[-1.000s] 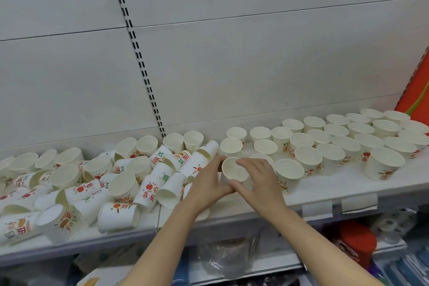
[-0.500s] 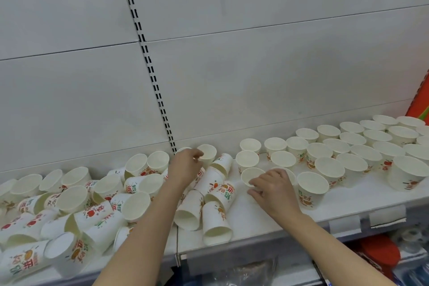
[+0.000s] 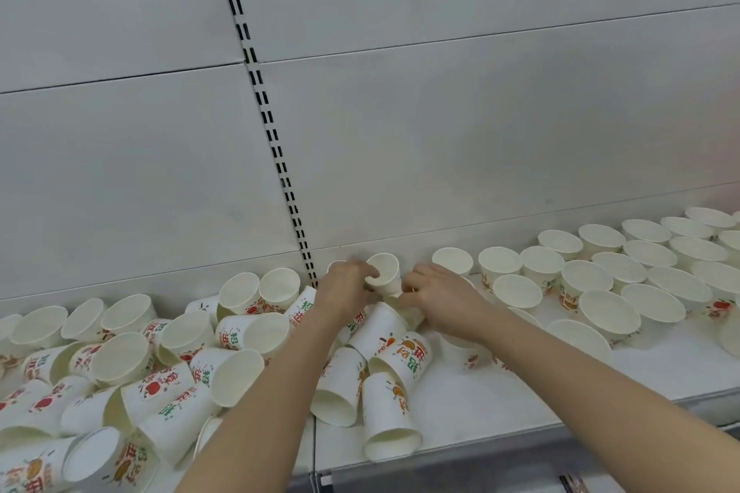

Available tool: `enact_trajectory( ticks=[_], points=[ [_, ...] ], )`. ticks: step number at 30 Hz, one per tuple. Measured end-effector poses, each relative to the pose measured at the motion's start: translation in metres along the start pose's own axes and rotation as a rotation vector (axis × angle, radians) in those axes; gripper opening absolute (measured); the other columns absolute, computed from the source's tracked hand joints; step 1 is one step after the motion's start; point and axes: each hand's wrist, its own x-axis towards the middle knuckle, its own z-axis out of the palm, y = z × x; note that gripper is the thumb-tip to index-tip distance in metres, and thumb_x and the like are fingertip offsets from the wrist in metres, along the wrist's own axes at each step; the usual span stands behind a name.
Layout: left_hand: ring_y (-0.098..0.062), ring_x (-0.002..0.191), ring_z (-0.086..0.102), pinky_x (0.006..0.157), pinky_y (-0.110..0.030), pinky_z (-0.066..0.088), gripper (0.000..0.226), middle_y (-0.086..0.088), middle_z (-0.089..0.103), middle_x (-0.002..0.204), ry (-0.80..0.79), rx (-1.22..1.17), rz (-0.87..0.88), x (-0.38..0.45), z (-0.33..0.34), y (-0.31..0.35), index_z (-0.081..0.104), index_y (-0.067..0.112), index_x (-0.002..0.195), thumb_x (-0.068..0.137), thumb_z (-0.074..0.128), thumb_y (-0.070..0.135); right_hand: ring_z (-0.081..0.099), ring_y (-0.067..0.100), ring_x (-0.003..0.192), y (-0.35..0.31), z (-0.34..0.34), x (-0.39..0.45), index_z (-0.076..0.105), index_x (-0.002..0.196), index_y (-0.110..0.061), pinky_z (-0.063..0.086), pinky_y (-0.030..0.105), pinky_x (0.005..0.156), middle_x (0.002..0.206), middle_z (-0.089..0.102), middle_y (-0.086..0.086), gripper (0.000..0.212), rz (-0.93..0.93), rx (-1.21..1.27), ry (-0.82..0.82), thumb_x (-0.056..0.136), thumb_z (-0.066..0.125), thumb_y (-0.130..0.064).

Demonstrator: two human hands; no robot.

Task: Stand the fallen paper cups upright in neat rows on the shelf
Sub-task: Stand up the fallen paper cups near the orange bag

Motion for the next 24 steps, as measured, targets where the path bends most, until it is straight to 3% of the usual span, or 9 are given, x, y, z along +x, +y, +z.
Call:
enact_trajectory(
  ticks=[2, 5, 8, 11, 15, 19, 24],
  points=[
    [-0.015, 0.102, 0.059, 0.079, -0.031, 0.049, 0.027, 0.011, 0.060, 0.120, 0.080, -0.023, 0.020, -0.005, -0.003, -0.006, 0.068, 0.029, 0.113, 0.087, 0.067, 0.029, 0.053, 0.026, 0.081, 0.003, -0.002, 0.009, 0.069, 0.089, -0.020, 0.039, 0.033, 0.065, 0.087, 0.056, 0.003, 0.029, -0.003, -0.033, -0.117, 0.063, 0.079, -0.013],
    [-0.009, 0.091, 0.060, 0.076, -0.029, 0.049, 0.013, 0.014, 0.063, 0.105, 0.115, -0.084, 0.040, -0.016, -0.011, -0.006, 0.072, 0.032, 0.099, 0.089, 0.065, 0.032, 0.052, 0.029, 0.088, 0.007, -0.004, 0.018, 0.069, 0.089, -0.013, 0.030, 0.034, 0.066, 0.097, 0.054, 0.009, 0.015, -0.030, -0.077, -0.154, 0.077, 0.064, -0.005],
    [-0.006, 0.087, 0.060, 0.080, -0.033, 0.052, 0.013, 0.013, 0.066, 0.101, -0.043, -0.132, 0.135, -0.025, -0.016, 0.003, 0.072, 0.031, 0.099, 0.087, 0.066, 0.029, 0.053, 0.029, 0.089, 0.012, -0.007, 0.023, 0.070, 0.082, -0.013, 0.026, 0.033, 0.066, 0.097, 0.056, 0.008, 0.012, -0.027, -0.046, -0.178, 0.075, 0.065, -0.005],
    [-0.008, 0.095, 0.058, 0.083, -0.034, 0.050, 0.020, 0.011, 0.063, 0.111, -0.167, -0.054, 0.191, -0.026, -0.019, 0.014, 0.068, 0.033, 0.108, 0.089, 0.064, 0.031, 0.053, 0.025, 0.094, 0.021, -0.010, 0.020, 0.072, 0.090, -0.021, 0.037, 0.033, 0.073, 0.100, 0.058, 0.001, 0.013, 0.047, 0.037, -0.160, 0.080, 0.066, -0.016],
    [-0.013, 0.102, 0.054, 0.085, -0.036, 0.049, 0.018, 0.008, 0.063, 0.107, -0.247, 0.066, 0.220, -0.021, -0.027, 0.021, 0.069, 0.030, 0.104, 0.089, 0.061, 0.026, 0.054, 0.018, 0.099, 0.030, -0.013, 0.008, 0.073, 0.099, -0.029, 0.038, 0.031, 0.083, 0.103, 0.063, -0.007, 0.017, 0.105, 0.074, -0.106, 0.085, 0.064, -0.028],
    [-0.012, 0.097, 0.055, 0.082, -0.037, 0.050, 0.013, 0.009, 0.066, 0.099, -0.202, 0.035, 0.210, -0.024, -0.037, 0.018, 0.070, 0.026, 0.096, 0.086, 0.063, 0.021, 0.059, 0.021, 0.093, 0.038, -0.011, -0.007, 0.075, 0.090, -0.029, 0.038, 0.030, 0.077, 0.093, 0.070, -0.006, 0.011, 0.164, 0.092, 0.025, 0.080, 0.071, -0.033],
    [-0.010, 0.098, 0.051, 0.080, -0.032, 0.047, 0.012, 0.015, 0.061, 0.088, -0.111, -0.025, 0.189, -0.035, -0.048, 0.012, 0.068, 0.028, 0.100, 0.091, 0.061, 0.023, 0.051, 0.019, 0.102, 0.031, -0.011, -0.007, 0.073, 0.096, -0.031, 0.039, 0.030, 0.082, 0.106, 0.059, -0.007, 0.016, 0.274, 0.097, -0.106, 0.083, 0.067, -0.036]
  ],
)
